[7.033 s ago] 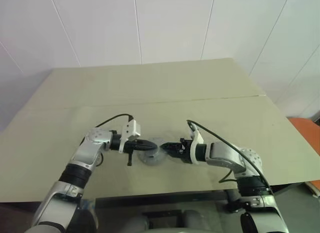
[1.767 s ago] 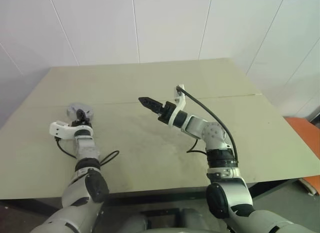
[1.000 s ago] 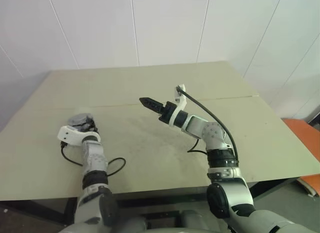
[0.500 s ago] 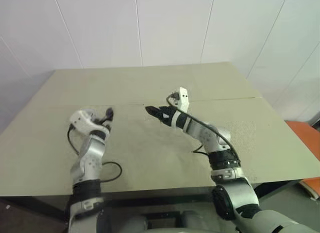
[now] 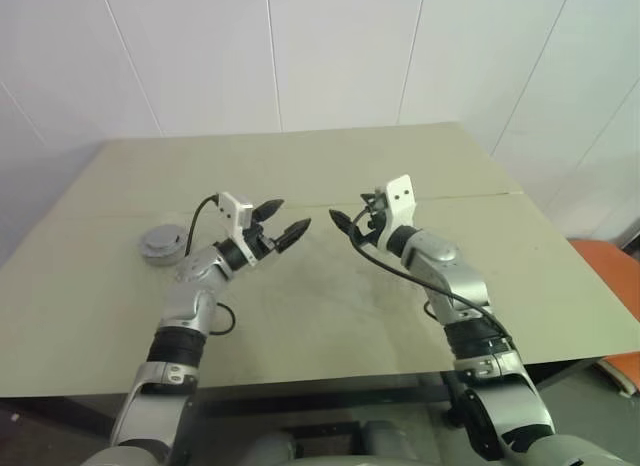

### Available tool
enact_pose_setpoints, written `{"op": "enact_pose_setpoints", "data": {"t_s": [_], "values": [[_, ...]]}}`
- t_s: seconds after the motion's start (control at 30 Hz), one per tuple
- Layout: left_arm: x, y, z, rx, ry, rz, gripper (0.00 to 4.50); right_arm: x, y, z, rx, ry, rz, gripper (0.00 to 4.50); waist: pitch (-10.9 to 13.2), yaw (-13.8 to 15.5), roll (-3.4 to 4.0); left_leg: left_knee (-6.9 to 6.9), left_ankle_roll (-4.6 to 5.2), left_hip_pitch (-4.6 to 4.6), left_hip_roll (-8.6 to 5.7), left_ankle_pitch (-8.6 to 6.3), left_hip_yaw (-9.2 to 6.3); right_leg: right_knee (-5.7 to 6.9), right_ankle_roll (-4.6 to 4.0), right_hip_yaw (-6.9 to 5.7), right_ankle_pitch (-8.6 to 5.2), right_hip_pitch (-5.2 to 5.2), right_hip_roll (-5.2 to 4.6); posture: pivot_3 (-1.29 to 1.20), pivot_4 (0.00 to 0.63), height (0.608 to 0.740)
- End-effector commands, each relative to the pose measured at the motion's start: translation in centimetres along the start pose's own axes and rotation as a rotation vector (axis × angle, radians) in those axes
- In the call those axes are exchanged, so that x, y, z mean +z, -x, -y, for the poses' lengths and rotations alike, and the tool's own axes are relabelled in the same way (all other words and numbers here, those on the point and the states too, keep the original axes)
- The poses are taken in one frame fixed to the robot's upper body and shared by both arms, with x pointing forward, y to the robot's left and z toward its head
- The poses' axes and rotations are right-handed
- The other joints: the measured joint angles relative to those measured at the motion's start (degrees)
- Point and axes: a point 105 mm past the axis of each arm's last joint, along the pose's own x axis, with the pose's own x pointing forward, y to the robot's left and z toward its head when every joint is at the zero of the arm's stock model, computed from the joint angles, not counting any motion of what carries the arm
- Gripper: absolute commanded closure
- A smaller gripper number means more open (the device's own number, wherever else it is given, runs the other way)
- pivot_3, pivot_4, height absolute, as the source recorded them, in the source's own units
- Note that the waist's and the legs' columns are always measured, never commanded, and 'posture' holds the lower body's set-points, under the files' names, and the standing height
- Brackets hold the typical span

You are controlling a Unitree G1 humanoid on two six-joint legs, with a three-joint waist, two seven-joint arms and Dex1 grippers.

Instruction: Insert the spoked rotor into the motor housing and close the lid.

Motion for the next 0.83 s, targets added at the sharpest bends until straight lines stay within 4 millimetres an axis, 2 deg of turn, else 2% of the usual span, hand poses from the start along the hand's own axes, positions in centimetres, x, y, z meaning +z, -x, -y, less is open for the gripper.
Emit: {"op": "enact_pose_setpoints", "data": {"t_s": [0.03, 0.13, 0.3, 0.4, 0.5, 0.57, 0.63, 0.67, 0.73, 0.83], "values": [[1.9, -0.8, -0.2, 0.007, -0.033, 0.074, 0.02, -0.4, -0.4, -0.6, 0.029, 0.085, -0.012, 0.00, 0.0, 0.0, -0.02, 0.01, 0.00, 0.00, 0.00, 0.00, 0.00, 0.00, 0.00, 0.00, 0.00, 0.00, 0.00, 0.00, 0.000, 0.740], [1.4, -0.1, -1.2, 0.090, -0.046, 0.069, 0.02, -0.4, -0.5, -1.4, 0.061, 0.009, 0.002, 0.00, 0.0, -0.2, -0.03, 0.01, 0.00, 0.01, 0.06, 0.01, -0.01, 0.02, -0.01, 0.02, 0.01, -0.01, -0.01, 0.00, 0.000, 0.740], [1.0, 1.4, -5.7, 0.375, -0.097, 0.038, 0.02, -0.3, -0.7, -1.3, 0.058, 0.008, 0.001, 0.00, 0.0, 0.1, -0.03, 0.00, -0.03, 0.01, 0.11, 0.02, -0.07, 0.05, -0.02, 0.05, 0.01, -0.05, 0.05, 0.00, 0.000, 0.740], [1.9, 3.6, -9.4, 0.595, -0.107, 0.056, 0.02, -0.7, -0.7, -1.1, 0.053, 0.013, -0.014, 0.00, 0.0, 0.2, -0.07, 0.02, -0.03, 0.01, 0.06, 0.02, -0.08, 0.05, -0.01, 0.00, 0.01, -0.03, 0.04, 0.00, 0.000, 0.740], [2.8, 4.5, -10.8, 0.674, -0.094, 0.082, 0.00, -0.9, -0.7, -1.1, 0.054, 0.026, -0.031, 0.61, 0.1, 0.1, -0.10, 0.01, -0.03, 0.00, 0.05, 0.02, -0.08, 0.03, -0.01, 0.00, 0.02, -0.04, 0.02, 0.00, 0.000, 0.740], [3.5, 5.2, -11.8, 0.737, -0.110, 0.101, 0.00, -1.1, -0.7, -1.2, 0.057, 0.031, -0.039, 0.61, 0.1, 0.2, -0.10, -0.02, -0.02, -0.02, 0.02, 0.01, -0.08, 0.02, -0.01, 0.00, 0.01, -0.05, 0.00, 0.00, 0.000, 0.740], [4.0, 6.4, -12.9, 0.819, -0.089, 0.142, 0.41, -1.2, -0.6, -1.2, 0.057, 0.029, -0.039, 0.64, 0.1, 0.2, -0.10, -0.02, -0.02, -0.02, 0.00, 0.01, -0.09, 0.01, -0.01, -0.01, 0.02, -0.06, 0.00, 0.00, 0.000, 0.740], [4.9, 7.3, -13.5, 0.869, -0.127, 0.160, 0.64, -1.4, -0.6, -1.3, 0.056, 0.034, -0.046, 0.95, 0.1, 0.2, -0.10, -0.03, -0.03, -0.02, 0.00, 0.01, -0.09, 0.01, -0.01, -0.01, 0.02, -0.06, -0.02, 0.00, 0.000, 0.740], [6.5, 8.0, -13.9, 0.909, -0.212, 0.198, 1.28, -1.7, -0.5, -1.3, 0.053, 0.046, -0.058, 0.96, 0.1, -0.1, -0.12, -0.03, -0.03, -0.01, 0.02, 0.01, -0.09, 0.02, -0.01, -0.01, 0.02, -0.07, -0.02, 0.00, 0.000, 0.740], [12.1, 6.8, -11.4, 0.799, -0.457, 0.407, 2.33, -2.3, -0.4, -1.1, 0.041, 0.068, -0.080, 0.96, 0.1, 0.0, -0.16, -0.05, -0.04, -0.03, 0.03, 0.01, -0.10, 0.03, -0.01, -0.01, 0.02, -0.10, -0.01, 0.00, 0.000, 0.740]]}}
